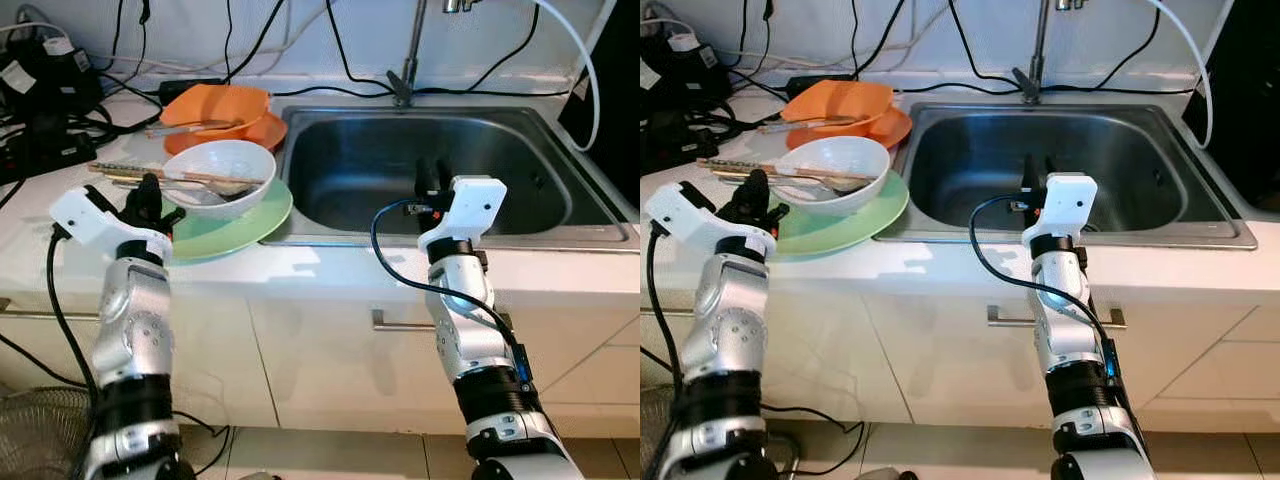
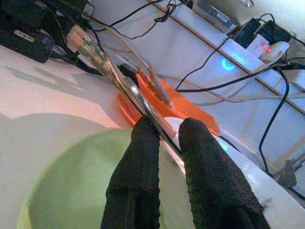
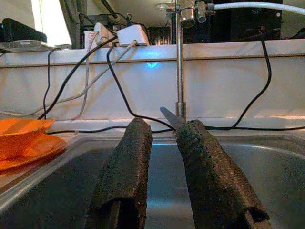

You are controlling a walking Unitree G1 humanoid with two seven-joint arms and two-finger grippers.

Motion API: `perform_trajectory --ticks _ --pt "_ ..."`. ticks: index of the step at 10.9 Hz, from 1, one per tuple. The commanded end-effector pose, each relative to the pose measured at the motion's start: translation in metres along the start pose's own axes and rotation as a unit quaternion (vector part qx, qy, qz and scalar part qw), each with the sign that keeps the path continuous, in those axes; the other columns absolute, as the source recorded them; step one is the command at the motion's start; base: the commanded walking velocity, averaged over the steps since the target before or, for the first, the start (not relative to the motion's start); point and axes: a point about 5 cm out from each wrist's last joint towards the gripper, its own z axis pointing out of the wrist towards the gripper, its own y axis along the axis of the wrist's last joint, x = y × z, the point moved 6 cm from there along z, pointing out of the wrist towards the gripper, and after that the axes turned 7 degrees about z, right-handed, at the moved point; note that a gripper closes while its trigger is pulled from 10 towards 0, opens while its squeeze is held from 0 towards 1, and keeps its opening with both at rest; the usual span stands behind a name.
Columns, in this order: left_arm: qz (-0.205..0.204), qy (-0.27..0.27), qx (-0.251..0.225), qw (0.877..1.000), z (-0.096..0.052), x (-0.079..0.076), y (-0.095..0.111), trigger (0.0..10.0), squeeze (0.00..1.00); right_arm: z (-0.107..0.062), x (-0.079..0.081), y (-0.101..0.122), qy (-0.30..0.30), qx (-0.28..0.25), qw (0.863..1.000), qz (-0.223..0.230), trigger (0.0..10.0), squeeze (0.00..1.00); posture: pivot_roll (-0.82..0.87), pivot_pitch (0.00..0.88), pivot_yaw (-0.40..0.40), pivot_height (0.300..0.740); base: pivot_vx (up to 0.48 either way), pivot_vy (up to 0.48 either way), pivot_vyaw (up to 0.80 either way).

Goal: Kitchen organization

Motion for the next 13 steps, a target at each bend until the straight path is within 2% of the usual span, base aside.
perform_trajectory --ticks 1,6,7,8,13 --pt "0.003 0.002 0.000 1.000 -0.0006 -0.0016 0.0015 10.0 0.00 0.0041 0.0051 0.0036 0.008 -0.005 1.000 0.001 10.0 0.00 0.11 0.000 0.050 0.740 0.000 0.000 0.00" --pt "0.010 0.013 0.000 1.000 0.0008 0.0010 0.0025 10.0 0.00 0.0038 0.0040 0.0038 0.007 -0.005 1.000 0.001 10.0 0.00 0.11 0.000 0.052 0.740 0.000 0.000 0.00" --pt "0.013 0.018 -0.004 1.000 0.0022 0.0023 0.0037 7.4 0.00 0.0041 0.0044 0.0040 0.007 -0.005 1.000 0.001 10.0 0.00 0.11 0.000 0.051 0.740 0.000 0.000 0.00" --pt "0.015 0.021 -0.007 1.000 0.0037 0.0027 0.0054 0.0 0.00 0.0042 0.0041 0.0042 0.007 -0.006 1.000 0.000 10.0 0.00 0.11 0.000 0.051 0.740 0.000 0.000 0.00" --pt "0.022 0.015 -0.013 1.000 0.0062 -0.0031 0.0066 0.0 0.00 0.0037 0.0029 0.0039 0.005 -0.005 1.000 0.000 10.0 0.00 0.10 0.000 0.052 0.740 0.000 0.000 0.00"
